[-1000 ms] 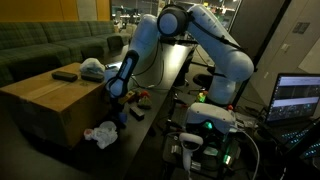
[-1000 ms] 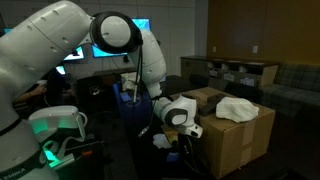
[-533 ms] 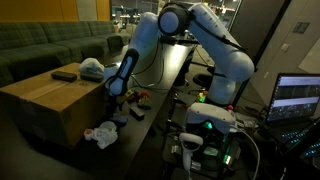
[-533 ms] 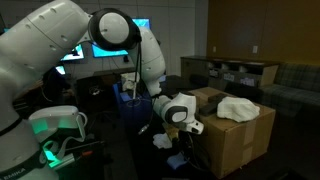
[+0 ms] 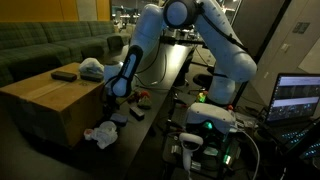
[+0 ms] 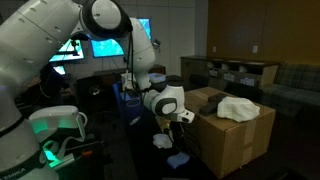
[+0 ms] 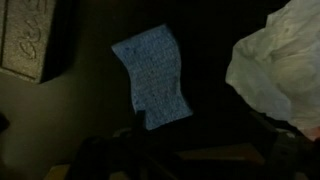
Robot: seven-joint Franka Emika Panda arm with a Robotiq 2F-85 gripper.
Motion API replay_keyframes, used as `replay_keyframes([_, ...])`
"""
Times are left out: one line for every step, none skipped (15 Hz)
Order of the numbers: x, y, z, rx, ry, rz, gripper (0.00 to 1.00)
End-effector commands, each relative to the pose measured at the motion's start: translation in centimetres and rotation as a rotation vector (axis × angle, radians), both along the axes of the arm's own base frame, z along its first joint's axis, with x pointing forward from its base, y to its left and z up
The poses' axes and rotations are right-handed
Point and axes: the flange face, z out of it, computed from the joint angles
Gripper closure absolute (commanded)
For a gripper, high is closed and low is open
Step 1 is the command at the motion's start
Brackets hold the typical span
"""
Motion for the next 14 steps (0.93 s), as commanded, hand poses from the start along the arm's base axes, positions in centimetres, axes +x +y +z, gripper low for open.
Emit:
replay_keyframes([-2.8,2.5,2.0,0.003,-0.041,0.001,0.00])
replay_keyframes([-3.4,3.5,2.0,0.008,-0.050,0.012,0.00])
replay_keyframes([-3.9,4.2,2.3,0.009,-0.060,0.021,0.00])
replay_keyframes([-4.4,5.0,2.4,0.021,-0.065,0.033,0.00])
replay_keyframes([-4.9,5.7,2.4,0.022,-0.074,0.046,0.00])
replay_keyframes([-5.4,6.4,2.4,0.024,-0.079,0.054,0.00])
replay_keyframes([-5.8,7.4,2.7,0.035,-0.082,0.073,0.00])
replay_keyframes([-6.1,8.3,2.6,0.028,-0.088,0.089,0.00])
replay_keyframes([-6.4,9.2,2.5,0.029,-0.092,0.108,0.00])
replay_keyframes([-6.5,10.1,2.6,0.031,-0.093,0.123,0.00])
replay_keyframes([-6.5,11.1,2.3,0.033,-0.097,0.136,0.00])
replay_keyframes([-6.6,12.0,2.3,0.037,-0.096,0.156,0.00])
replay_keyframes([-6.6,12.9,2.3,0.038,-0.098,0.169,0.00])
replay_keyframes([-6.6,13.7,2.1,0.044,-0.098,0.184,0.00])
